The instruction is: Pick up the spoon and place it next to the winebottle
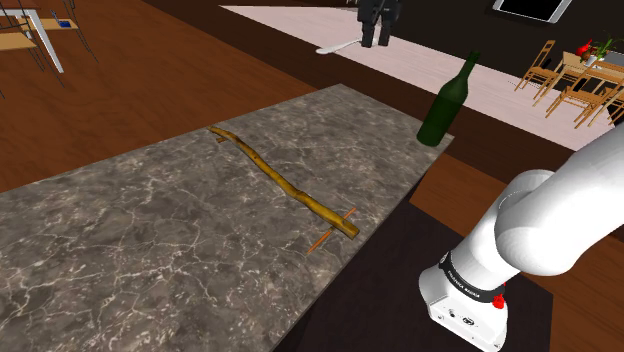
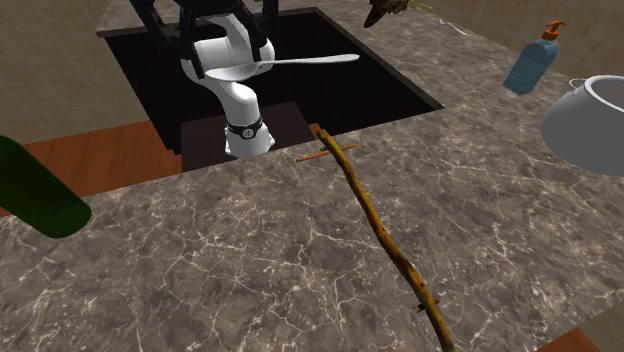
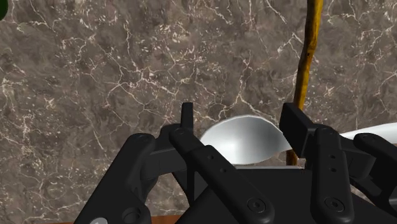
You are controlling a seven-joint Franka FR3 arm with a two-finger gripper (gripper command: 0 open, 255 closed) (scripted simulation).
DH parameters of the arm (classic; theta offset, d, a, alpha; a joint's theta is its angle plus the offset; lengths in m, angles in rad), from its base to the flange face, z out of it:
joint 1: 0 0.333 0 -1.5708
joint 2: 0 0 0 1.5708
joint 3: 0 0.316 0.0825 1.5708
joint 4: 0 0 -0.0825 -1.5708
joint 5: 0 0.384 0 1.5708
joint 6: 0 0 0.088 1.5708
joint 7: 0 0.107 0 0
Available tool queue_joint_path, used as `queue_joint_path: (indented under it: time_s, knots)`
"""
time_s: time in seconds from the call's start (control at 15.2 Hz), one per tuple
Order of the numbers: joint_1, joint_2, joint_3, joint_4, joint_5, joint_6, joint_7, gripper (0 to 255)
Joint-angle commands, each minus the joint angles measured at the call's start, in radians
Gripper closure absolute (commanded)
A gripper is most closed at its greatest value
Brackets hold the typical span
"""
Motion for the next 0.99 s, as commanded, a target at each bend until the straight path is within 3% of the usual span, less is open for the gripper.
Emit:
queue_joint_path:
  time_s: [0.0,0.73,0.92]
  knots:
    - [0.001,0.014,0.001,0.044,0.002,-0.03,0.002,255]
    - [0.0,0.095,-0.003,0.283,0.008,-0.189,0.001,255]
    - [-0.033,0.101,-0.047,0.292,-0.01,-0.193,-0.082,255]
